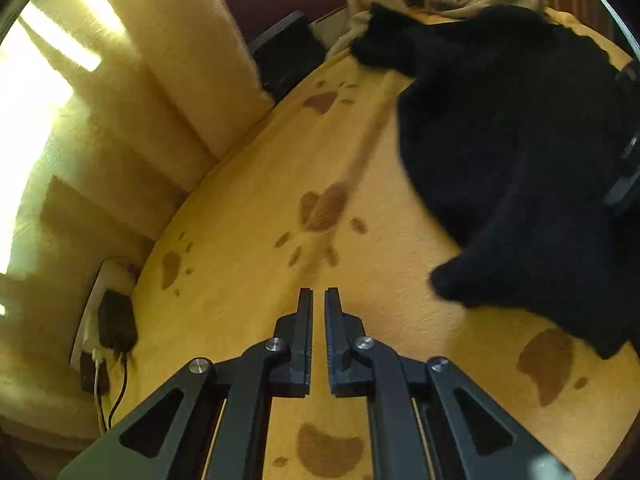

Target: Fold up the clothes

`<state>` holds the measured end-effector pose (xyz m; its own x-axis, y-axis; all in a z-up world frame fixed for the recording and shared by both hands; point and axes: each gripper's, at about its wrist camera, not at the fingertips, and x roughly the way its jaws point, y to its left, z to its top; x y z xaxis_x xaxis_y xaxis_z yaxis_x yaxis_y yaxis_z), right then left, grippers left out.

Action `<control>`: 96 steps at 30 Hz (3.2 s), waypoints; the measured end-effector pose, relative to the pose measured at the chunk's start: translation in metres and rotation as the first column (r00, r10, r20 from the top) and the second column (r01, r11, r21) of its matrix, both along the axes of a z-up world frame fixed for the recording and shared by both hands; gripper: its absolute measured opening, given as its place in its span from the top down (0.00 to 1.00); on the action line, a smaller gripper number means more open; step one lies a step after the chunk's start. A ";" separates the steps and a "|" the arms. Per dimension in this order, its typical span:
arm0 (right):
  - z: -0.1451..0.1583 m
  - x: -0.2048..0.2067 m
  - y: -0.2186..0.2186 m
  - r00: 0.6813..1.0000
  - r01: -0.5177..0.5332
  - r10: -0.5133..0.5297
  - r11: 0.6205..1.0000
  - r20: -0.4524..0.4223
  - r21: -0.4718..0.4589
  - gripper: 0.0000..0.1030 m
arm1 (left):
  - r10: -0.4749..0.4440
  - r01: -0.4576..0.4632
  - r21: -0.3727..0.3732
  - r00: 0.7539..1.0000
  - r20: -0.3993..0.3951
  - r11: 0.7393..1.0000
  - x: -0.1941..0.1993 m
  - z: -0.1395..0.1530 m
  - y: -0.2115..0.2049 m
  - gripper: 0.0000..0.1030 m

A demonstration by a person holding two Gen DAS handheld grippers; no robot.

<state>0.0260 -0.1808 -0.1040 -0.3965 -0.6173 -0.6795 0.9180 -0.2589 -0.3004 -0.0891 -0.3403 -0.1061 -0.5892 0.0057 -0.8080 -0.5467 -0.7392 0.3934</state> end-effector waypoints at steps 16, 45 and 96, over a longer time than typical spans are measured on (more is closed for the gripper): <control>-0.008 -0.103 -0.029 0.890 0.345 -0.355 0.935 0.286 0.085 0.29 | 0.176 -0.185 0.381 0.983 0.059 0.906 0.077 0.053 -0.023 0.36; 0.017 0.001 0.069 0.740 0.246 -0.073 0.955 0.669 -0.168 0.27 | 0.223 -0.236 0.221 0.971 0.086 0.946 0.129 0.005 0.048 0.22; 0.012 -0.049 0.250 0.589 0.786 -0.724 0.616 0.359 -0.048 0.26 | 0.281 -0.280 0.529 0.956 0.081 0.801 0.097 0.018 0.089 0.06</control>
